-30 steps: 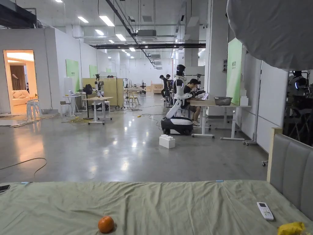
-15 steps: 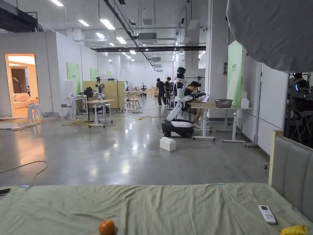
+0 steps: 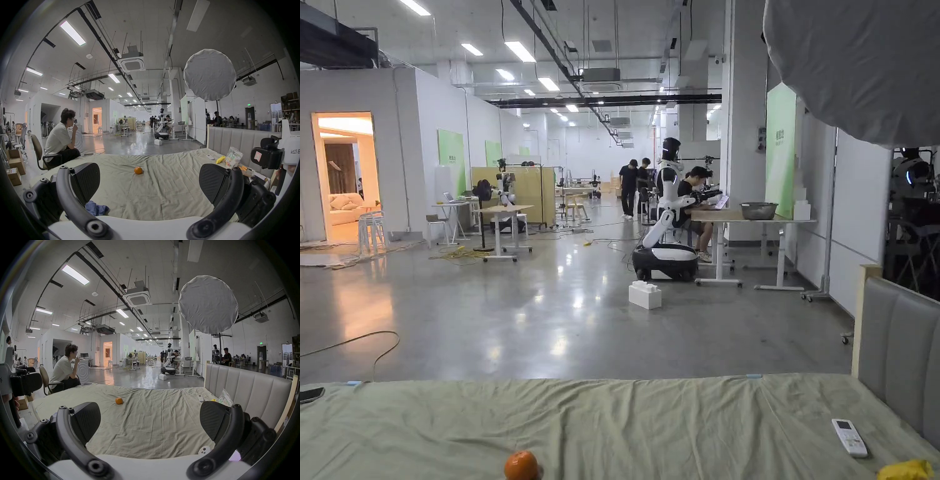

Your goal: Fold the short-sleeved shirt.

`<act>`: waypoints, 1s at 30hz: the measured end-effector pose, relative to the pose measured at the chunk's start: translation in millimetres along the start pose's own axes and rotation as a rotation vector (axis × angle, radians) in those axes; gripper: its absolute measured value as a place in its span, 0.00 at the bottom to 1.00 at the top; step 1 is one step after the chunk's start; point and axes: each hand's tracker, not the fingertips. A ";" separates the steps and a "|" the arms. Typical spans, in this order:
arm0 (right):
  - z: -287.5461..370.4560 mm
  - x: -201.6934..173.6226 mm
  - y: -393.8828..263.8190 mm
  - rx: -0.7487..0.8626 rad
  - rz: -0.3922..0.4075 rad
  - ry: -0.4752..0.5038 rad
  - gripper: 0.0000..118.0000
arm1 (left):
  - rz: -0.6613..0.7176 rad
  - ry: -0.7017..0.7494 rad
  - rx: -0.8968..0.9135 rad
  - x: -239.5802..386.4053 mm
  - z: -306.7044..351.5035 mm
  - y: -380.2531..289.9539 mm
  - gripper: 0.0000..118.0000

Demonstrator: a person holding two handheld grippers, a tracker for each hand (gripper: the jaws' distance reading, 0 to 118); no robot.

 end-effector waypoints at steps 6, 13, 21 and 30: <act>-6.5 -0.1 11.9 -0.014 -0.139 -0.085 1.00 | 0.021 0.000 -0.012 -0.5 -1.3 0.7 1.00; -20.5 16.1 27.2 -0.234 -0.491 -0.146 1.00 | 0.035 -0.006 -0.009 -1.7 0.3 0.8 1.00; -16.6 9.7 40.7 -0.211 -0.402 -0.166 1.00 | 0.043 -0.015 0.009 -1.3 0.0 6.7 1.00; -14.2 10.3 34.8 -0.222 -0.404 -0.150 1.00 | 0.056 -0.032 -0.003 -0.2 0.2 7.0 1.00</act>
